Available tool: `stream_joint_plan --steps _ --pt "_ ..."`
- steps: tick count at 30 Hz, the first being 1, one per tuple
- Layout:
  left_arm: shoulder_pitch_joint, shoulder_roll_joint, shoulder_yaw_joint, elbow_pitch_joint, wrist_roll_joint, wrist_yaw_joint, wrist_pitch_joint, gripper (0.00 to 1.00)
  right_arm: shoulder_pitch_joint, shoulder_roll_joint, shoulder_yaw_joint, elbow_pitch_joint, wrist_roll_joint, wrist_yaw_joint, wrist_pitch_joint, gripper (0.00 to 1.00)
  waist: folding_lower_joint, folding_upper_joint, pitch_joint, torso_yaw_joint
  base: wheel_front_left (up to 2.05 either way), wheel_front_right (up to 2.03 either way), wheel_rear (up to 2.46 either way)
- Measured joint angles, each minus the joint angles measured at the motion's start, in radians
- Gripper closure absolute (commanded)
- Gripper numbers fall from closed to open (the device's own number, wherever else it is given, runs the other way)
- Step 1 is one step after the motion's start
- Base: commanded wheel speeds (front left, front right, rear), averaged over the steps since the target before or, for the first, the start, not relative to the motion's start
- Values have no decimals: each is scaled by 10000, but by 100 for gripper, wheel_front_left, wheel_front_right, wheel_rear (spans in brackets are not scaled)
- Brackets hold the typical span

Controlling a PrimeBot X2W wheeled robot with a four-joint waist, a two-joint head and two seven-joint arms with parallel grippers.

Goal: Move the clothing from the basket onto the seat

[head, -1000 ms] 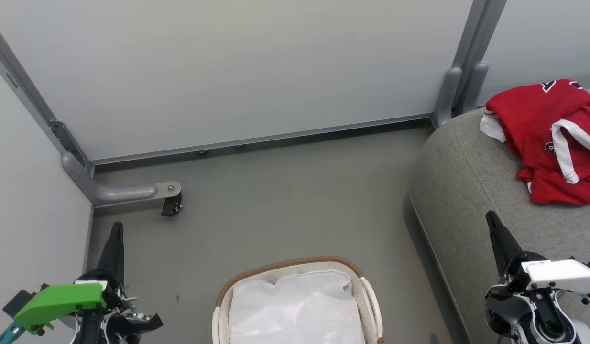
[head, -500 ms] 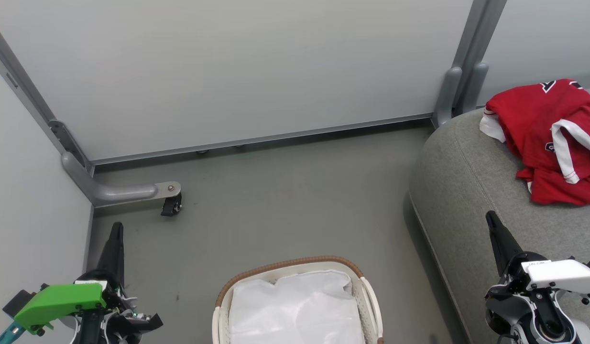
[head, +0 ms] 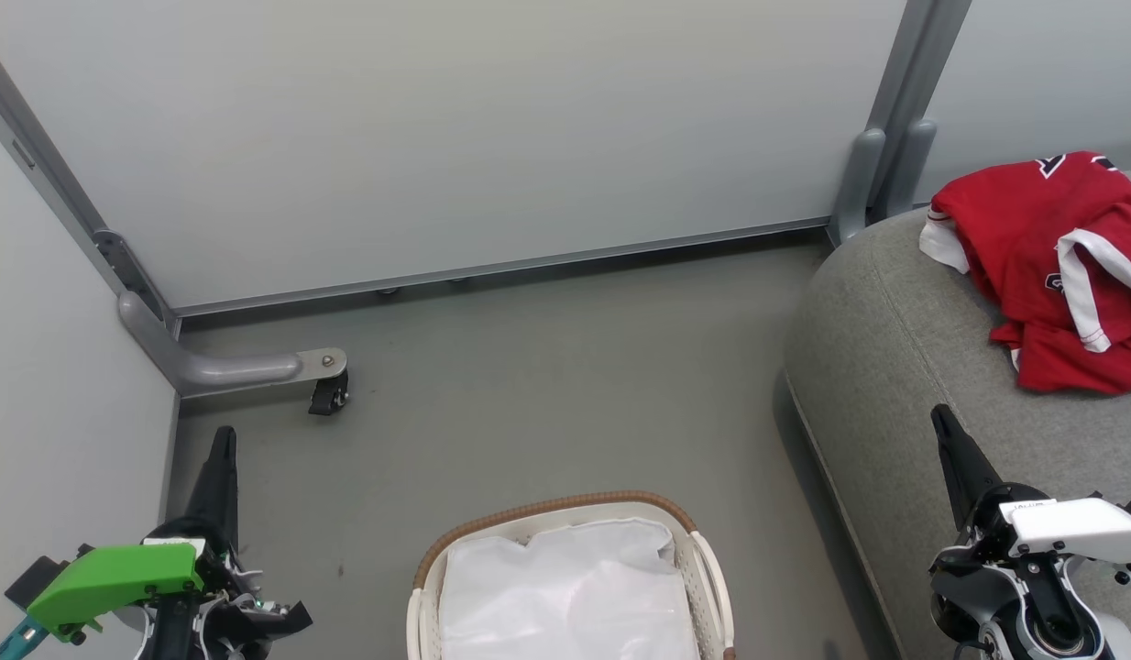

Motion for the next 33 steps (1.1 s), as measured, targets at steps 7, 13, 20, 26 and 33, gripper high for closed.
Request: stream_joint_plan --steps 7,13,20,26,33 --pt "0 0 2 0 0 0 0 100 0 0 0 0 0 0 0 100 0 0 0 0 0 0 0" --pt "0 0 2 0 0 0 0 100 0 0 0 0 0 0 0 100 0 0 0 0 0 0 0" --pt "0 -2 4 0 0 0 0 100 0 0 0 0 0 0 0 100 0 0 0 0 0 0 0" --pt "0 -2 6 0 0 0 2 100 0 0 0 0 0 0 0 100 0 0 0 0 0 0 0" --pt "0 -2 6 0 2 0 6 100 0 0 0 0 0 0 0 100 0 0 0 0 0 0 0"
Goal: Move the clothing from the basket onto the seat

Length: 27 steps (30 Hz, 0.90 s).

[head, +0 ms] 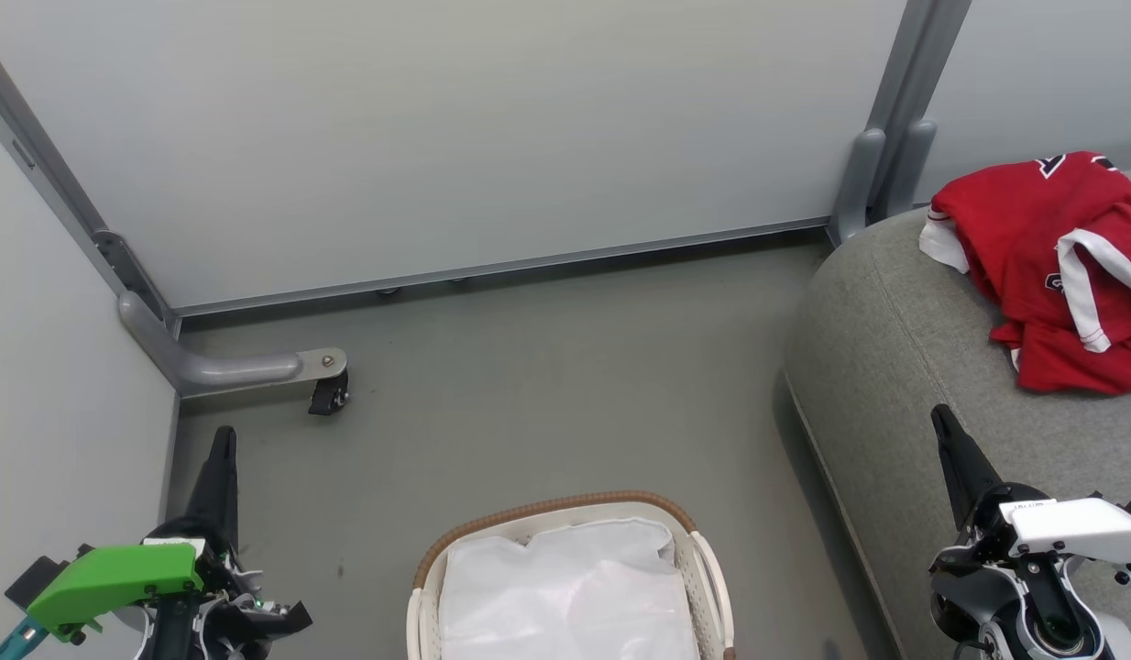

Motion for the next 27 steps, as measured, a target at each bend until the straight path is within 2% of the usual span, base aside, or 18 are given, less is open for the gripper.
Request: stream_joint_plan --steps 27 --pt "0 -2 4 0 0 -2 2 100 0 0 0 0 0 0 0 100 0 0 0 0 0 0 0"
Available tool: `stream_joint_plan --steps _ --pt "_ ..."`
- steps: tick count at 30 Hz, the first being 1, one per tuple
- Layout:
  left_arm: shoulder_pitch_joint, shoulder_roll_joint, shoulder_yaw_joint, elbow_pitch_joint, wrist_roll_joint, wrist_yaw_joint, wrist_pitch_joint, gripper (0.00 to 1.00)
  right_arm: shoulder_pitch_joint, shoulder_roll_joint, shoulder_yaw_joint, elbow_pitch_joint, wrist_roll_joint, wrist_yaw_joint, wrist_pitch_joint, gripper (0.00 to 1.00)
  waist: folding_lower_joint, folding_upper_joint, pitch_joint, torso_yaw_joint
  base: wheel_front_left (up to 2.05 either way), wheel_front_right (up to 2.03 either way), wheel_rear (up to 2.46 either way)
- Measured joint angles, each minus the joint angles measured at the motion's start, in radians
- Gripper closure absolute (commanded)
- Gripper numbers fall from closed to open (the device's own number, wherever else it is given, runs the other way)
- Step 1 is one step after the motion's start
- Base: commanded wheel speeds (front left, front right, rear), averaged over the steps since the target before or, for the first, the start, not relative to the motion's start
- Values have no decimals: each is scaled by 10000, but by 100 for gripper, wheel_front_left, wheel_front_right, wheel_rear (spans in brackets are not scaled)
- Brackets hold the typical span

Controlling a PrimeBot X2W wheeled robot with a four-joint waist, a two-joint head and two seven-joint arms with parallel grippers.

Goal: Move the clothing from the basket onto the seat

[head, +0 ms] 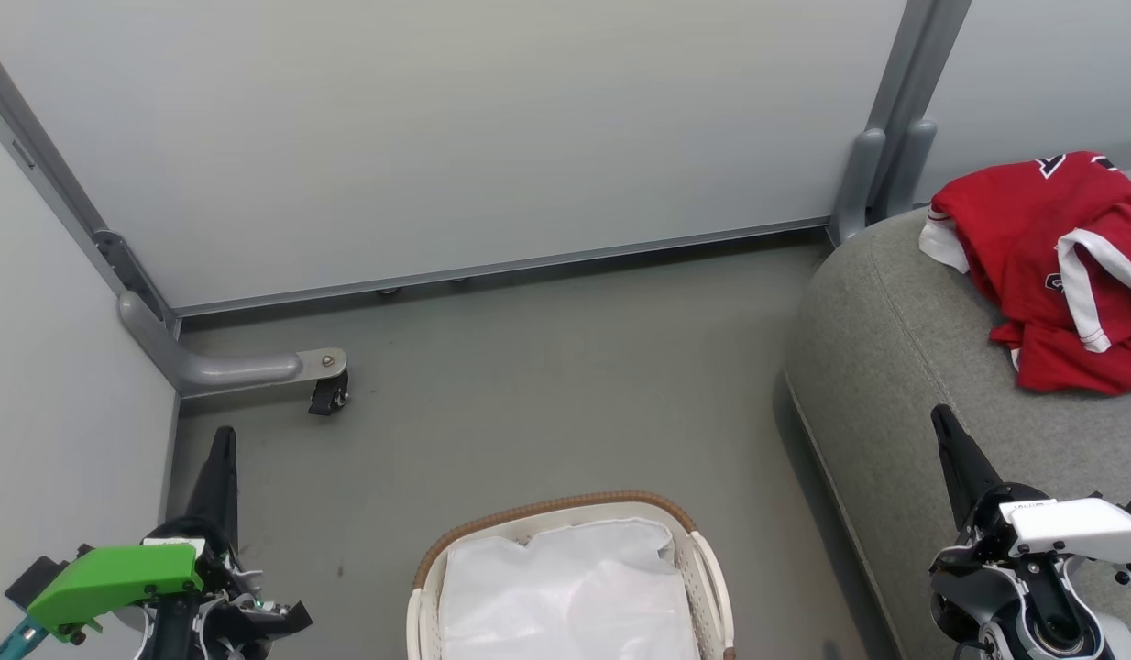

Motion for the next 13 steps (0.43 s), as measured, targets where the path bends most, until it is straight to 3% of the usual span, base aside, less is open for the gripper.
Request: stream_joint_plan --steps 13 --pt "0 0 0 0 0 0 0 100 0 0 0 0 0 0 0 100 0 0 0 0 0 0 0"
